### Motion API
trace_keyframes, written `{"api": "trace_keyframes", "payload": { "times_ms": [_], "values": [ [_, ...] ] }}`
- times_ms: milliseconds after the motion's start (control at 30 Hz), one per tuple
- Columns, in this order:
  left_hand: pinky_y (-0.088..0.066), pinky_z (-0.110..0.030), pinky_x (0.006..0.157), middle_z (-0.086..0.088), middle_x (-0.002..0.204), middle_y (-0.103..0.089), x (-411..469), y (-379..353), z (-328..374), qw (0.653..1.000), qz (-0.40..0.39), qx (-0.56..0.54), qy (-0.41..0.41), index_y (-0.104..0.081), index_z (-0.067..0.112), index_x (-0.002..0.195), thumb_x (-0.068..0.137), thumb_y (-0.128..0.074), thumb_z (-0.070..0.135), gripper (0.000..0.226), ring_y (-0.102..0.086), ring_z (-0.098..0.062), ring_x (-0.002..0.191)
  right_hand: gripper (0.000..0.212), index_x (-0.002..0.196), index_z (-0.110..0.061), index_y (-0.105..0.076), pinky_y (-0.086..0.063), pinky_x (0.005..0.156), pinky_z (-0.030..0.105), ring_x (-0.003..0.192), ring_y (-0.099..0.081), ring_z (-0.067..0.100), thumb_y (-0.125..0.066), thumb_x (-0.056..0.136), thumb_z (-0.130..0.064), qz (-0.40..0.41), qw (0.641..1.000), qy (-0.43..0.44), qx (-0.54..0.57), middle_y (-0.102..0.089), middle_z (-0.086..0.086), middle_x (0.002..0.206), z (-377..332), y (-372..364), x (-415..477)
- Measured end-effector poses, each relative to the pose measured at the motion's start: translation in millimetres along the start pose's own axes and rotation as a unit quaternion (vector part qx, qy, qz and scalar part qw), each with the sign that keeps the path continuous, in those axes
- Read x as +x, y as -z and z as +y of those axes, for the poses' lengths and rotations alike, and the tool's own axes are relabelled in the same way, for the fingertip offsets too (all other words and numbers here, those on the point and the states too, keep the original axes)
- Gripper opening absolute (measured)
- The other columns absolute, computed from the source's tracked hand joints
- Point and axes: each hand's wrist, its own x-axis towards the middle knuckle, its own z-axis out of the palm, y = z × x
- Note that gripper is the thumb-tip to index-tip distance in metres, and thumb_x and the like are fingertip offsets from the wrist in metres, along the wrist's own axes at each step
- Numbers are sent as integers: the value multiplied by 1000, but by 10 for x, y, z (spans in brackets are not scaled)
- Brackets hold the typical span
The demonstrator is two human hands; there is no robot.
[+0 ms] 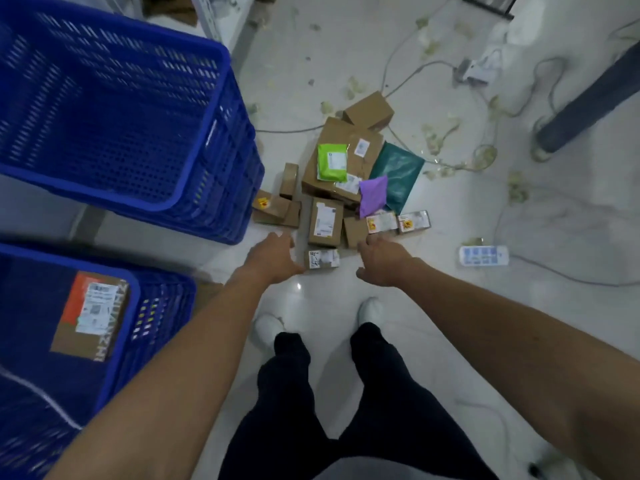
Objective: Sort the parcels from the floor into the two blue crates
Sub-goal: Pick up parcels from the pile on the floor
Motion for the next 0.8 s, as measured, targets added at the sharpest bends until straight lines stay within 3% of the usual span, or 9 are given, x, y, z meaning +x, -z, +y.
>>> {"api": "trace_keyframes", "payload": {
  "times_ms": [100,267,433,667,800],
  "values": [
    [-46,-37,92,-9,135,-46,362,-448,-15,999,-29,30,4,-45,19,139,85,-71,46,65,-54,-28,116,64,142,-5,-35,-39,103,44,127,-45,35,-52,92,-41,-50,999,12,-8,-43,18,140,183,-424,311],
    [-48,-38,90,-9,133,-46,1138,-1156,-248,998,-39,43,22,-42,20,141,87,-68,47,66,-54,-29,115,48,130,-7,-44,-41,93,41,121,-47,32,-54,91,-33,-21,999,23,-25,-46,15,133,405,-1125,1045],
    [-47,-40,96,-9,135,-47,2062,-1879,-528,998,-33,48,33,-39,20,143,86,-68,47,69,-52,-30,120,43,127,-9,-45,-41,93,40,120,-48,31,-58,89,-26,10,1000,25,-13,-44,13,133,537,-1922,1935],
    [-44,-39,97,-13,134,-45,3336,-3121,-998,997,-34,61,17,-30,19,150,87,-65,45,76,-48,-33,125,48,130,-8,-42,-41,96,40,123,-44,31,-58,87,-21,6,999,47,23,-43,15,134,649,-3180,3291],
    [-44,-40,96,-11,142,-40,3958,-3629,-1214,993,32,107,-25,-38,13,144,85,-69,34,69,-42,-29,128,60,136,-6,-38,-40,95,35,120,-44,29,-61,84,-24,74,990,121,8,-45,13,132,629,-3756,3876]
  ]
}}
